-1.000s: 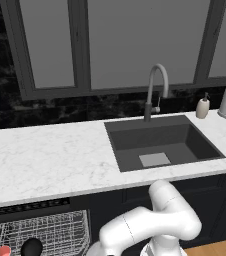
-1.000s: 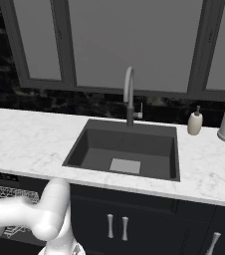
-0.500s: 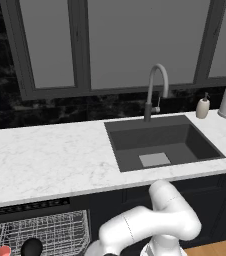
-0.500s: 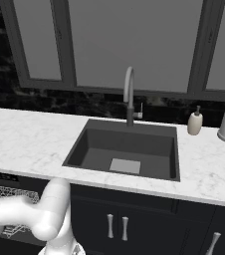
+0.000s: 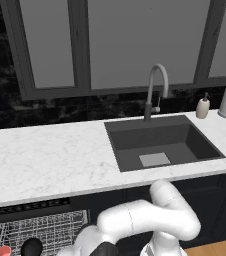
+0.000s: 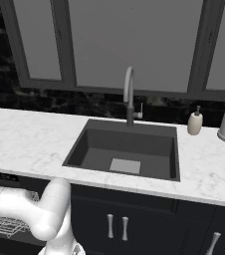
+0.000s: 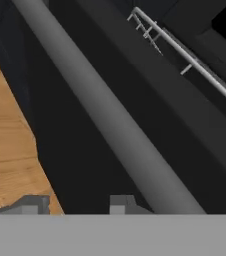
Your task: Pick up the cup and bowl from the counter, place them in the dishwasher, and close the dishwasher door.
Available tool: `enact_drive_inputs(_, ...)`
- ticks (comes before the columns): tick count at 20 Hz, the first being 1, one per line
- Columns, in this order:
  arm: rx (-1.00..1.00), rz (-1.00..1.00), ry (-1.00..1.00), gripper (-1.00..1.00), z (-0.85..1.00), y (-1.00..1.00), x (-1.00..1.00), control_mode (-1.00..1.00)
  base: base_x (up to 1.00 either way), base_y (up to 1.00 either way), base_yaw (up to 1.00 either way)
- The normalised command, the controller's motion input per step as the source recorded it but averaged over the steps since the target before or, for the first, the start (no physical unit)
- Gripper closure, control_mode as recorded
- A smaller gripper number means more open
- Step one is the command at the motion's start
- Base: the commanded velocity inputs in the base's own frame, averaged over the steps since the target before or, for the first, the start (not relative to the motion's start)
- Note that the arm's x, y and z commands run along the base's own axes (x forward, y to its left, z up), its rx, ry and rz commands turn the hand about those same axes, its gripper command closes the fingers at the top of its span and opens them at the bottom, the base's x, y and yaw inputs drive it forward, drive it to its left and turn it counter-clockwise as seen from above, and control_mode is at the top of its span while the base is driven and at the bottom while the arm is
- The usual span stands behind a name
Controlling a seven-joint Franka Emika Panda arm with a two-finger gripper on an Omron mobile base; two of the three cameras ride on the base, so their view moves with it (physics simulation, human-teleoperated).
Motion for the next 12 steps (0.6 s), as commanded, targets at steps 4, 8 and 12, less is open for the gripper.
enact_drive_inputs(4, 0.11, -0.15, -0.16, -1.00, 0.17, -0.26, 1.00, -1.00, 0.00, 0.00, 0.00)
enact_drive_inputs(8, 0.11, -0.05, -0.23, -1.00, 0.00, -0.49, 0.90, -1.00, 0.00, 0.00, 0.00)
enact_drive_inputs(12, 0.11, -0.04, -0.27, -1.00, 0.00, -0.58, 0.84, -1.00, 0.00, 0.00, 0.00)
